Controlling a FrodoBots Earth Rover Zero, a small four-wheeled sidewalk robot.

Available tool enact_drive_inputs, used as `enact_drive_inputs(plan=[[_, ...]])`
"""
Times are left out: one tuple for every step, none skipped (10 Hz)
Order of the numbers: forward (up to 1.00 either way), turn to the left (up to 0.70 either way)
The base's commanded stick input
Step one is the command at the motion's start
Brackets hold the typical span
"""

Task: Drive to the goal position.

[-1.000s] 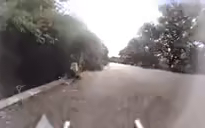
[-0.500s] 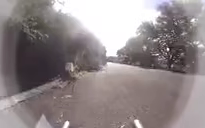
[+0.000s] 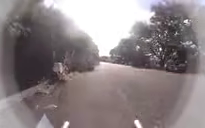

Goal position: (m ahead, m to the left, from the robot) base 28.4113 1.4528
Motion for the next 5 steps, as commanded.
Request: enact_drive_inputs(plan=[[0.70, 0.00], [0.70, 0.00], [0.70, -0.01], [0.70, -0.05], [0.70, -0.10]])
